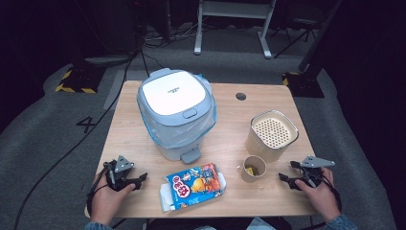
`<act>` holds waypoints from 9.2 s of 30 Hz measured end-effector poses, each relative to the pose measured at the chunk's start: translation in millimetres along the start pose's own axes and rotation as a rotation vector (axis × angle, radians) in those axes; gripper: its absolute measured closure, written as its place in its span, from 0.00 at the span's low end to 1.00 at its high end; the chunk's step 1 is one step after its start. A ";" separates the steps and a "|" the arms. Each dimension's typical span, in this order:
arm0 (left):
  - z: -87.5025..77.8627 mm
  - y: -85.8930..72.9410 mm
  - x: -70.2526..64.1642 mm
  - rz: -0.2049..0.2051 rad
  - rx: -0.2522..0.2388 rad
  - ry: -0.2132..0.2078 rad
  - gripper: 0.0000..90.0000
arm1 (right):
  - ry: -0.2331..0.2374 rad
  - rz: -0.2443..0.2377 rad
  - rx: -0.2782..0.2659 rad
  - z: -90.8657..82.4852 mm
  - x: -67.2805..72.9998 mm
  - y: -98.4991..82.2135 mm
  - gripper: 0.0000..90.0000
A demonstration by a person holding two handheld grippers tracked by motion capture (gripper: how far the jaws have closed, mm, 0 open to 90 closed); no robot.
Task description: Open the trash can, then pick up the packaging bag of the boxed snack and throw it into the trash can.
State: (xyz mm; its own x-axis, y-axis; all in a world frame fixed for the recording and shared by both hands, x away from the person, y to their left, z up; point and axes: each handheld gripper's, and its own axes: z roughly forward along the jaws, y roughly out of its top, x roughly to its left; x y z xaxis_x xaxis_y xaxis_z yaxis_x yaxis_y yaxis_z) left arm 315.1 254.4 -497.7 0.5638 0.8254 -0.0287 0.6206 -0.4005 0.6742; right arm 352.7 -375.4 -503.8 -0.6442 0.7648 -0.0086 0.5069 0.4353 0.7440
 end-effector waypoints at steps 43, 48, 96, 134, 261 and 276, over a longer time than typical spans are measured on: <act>-108.4 203.7 -40.5 0.272 -0.371 -0.409 1.00 | 0.000 0.000 0.000 -0.3 0.0 -0.3 0.24; -103.8 225.7 -48.0 0.283 -0.365 -0.402 1.00 | 0.001 0.001 0.000 -0.3 -0.1 -0.3 0.24; -101.5 208.4 -96.5 0.354 -0.335 -0.402 0.49 | 0.013 -0.010 0.001 0.2 -1.7 0.2 0.23; 45.7 76.1 -71.0 0.190 0.032 -0.429 0.48 | 0.016 -0.011 0.002 0.5 -2.2 0.5 0.23; -84.3 269.1 -5.8 0.026 -0.758 -0.072 0.99 | 0.014 -0.012 0.001 0.5 -2.1 0.3 0.23; -75.5 259.6 -4.2 0.003 -0.727 -0.082 0.99 | 0.014 -0.011 0.002 0.5 -2.1 0.3 0.23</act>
State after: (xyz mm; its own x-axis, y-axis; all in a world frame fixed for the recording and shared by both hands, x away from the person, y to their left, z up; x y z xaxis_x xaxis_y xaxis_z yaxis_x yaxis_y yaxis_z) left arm 432.7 177.0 -266.8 0.6217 0.7809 -0.0616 0.1160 -0.0141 0.9931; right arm 354.4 -376.7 -503.9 -0.6580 0.7530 -0.0074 0.5004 0.4446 0.7429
